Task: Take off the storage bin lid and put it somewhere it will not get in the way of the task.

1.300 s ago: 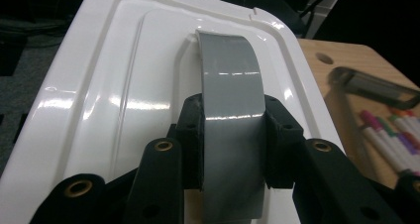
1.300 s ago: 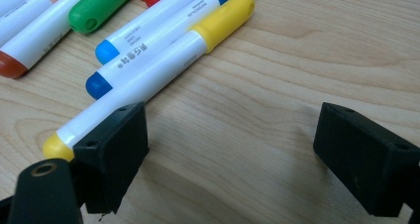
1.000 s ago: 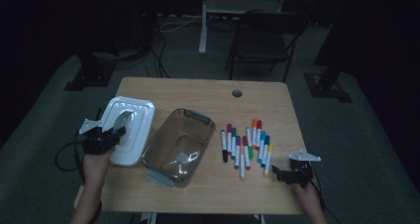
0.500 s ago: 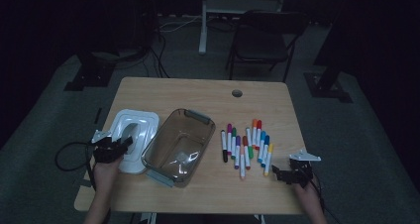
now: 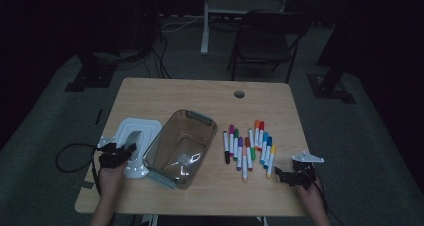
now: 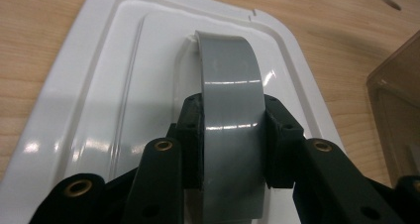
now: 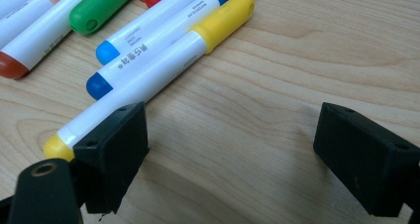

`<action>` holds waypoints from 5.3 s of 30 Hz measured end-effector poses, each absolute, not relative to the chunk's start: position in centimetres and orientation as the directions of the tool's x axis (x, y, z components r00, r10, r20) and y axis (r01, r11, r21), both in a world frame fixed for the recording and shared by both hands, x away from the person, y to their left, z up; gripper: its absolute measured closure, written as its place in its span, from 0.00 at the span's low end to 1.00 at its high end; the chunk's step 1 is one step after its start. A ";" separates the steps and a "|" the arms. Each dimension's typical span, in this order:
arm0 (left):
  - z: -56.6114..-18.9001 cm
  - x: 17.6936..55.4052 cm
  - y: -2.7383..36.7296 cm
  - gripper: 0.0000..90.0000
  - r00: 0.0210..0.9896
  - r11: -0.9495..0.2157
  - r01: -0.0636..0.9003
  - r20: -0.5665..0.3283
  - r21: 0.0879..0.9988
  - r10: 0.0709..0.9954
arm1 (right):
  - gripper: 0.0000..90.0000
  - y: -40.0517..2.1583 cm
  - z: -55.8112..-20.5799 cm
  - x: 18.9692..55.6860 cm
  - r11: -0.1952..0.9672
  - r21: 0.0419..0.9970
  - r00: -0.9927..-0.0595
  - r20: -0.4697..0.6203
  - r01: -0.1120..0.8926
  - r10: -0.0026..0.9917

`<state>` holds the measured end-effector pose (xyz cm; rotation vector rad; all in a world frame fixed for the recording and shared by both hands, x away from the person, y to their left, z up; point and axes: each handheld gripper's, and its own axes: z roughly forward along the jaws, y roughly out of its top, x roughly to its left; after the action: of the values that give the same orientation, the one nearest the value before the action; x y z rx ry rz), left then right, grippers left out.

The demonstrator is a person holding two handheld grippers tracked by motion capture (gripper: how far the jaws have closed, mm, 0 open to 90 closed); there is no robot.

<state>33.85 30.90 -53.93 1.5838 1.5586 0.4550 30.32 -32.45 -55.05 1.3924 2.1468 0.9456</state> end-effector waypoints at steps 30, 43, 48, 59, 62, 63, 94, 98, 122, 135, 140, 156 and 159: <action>-49.6 34.1 30.8 0.01 0.254 0.007 0.561 -0.180 0.828 0.950 | 0.15 -30.7 -50.9 30.2 0.258 0.800 -0.447 0.015 0.542 0.894; -49.4 35.0 28.1 0.01 0.323 -0.093 0.561 -0.114 0.823 0.939 | 0.15 -24.7 -48.8 32.2 0.272 0.827 -0.540 0.044 0.491 0.841; -49.9 35.2 27.0 0.01 0.357 -0.132 0.571 -0.100 0.811 0.929 | 0.15 -20.5 -49.2 33.3 0.290 0.821 -0.587 0.065 0.491 0.807; -50.2 34.3 25.9 0.01 0.395 -0.132 0.577 -0.134 0.806 0.909 | 0.15 -14.2 -49.9 34.1 0.302 0.821 -0.651 0.108 0.484 0.751; -50.4 33.9 24.8 0.01 0.422 -0.178 0.576 -0.104 0.798 0.901 | 0.15 -13.4 -49.6 34.2 0.308 0.825 -0.664 0.104 0.474 0.741; -50.5 33.8 24.6 0.01 0.430 -0.178 0.578 -0.112 0.796 0.896 | 0.15 -13.3 -49.5 34.2 0.308 0.827 -0.668 0.105 0.470 0.737; -51.0 33.1 20.7 0.01 0.498 -0.231 0.593 -0.126 0.772 0.858 | 0.15 -15.0 -48.7 35.7 0.328 0.823 -0.667 0.081 0.464 0.741; -51.1 33.0 20.5 0.01 0.514 -0.241 0.595 -0.133 0.767 0.847 | 0.15 -15.5 -48.6 35.6 0.312 0.835 -0.653 0.072 0.453 0.754; -52.5 28.4 21.4 0.01 0.675 -0.377 0.560 -0.142 0.737 0.724 | 0.13 -24.8 -47.6 33.2 0.172 0.925 -0.376 -0.035 0.338 0.926; -53.0 25.9 20.9 0.01 0.688 -0.385 0.556 -0.148 0.737 0.711 | 0.13 -28.5 -49.1 32.2 0.130 0.874 -0.273 0.003 0.469 0.962; -53.4 25.7 20.4 0.01 0.693 -0.406 0.556 -0.135 0.726 0.708 | 0.13 -28.6 -50.7 32.1 0.089 0.806 -0.302 0.114 0.585 0.946; -54.3 25.8 20.0 0.01 0.684 -0.444 0.572 -0.104 0.690 0.722 | 0.34 -28.8 -52.1 31.8 0.091 0.795 -0.220 0.055 0.599 0.974; -54.4 25.9 20.0 0.01 0.685 -0.447 0.571 -0.098 0.689 0.722 | 0.50 -28.8 -52.4 31.8 0.114 0.775 -0.232 0.044 0.621 0.972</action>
<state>25.86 19.95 -54.36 2.1760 0.9867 0.2711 31.75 -28.80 -52.40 1.5423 1.9130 0.9511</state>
